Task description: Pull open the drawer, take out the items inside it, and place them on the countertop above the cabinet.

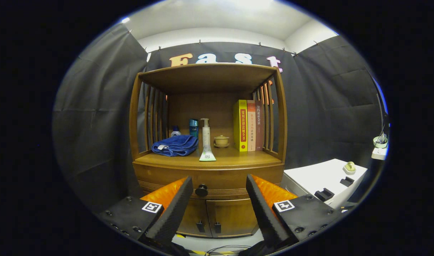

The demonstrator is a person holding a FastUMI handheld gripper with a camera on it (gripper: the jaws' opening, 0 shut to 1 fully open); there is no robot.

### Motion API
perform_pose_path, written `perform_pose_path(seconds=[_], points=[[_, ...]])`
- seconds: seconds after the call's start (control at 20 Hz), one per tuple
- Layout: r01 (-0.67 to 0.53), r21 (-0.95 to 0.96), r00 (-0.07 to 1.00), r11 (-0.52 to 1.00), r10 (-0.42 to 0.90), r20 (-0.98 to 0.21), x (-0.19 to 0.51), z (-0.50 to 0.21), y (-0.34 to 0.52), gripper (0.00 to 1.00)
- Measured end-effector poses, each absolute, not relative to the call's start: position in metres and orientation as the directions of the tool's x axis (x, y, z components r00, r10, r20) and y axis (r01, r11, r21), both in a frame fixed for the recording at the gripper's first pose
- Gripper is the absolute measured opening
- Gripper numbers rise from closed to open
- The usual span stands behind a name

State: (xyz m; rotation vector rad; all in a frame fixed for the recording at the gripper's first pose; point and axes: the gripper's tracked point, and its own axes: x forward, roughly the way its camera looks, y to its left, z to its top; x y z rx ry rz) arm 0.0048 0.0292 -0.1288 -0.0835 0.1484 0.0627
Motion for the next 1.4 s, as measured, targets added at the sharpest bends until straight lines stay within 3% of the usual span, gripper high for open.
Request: perform_pose_path(seconds=[1.4], points=[[-0.074, -0.086, 0.985, 0.994, 0.059, -0.16, -0.006, -0.124, 0.034, 0.99]])
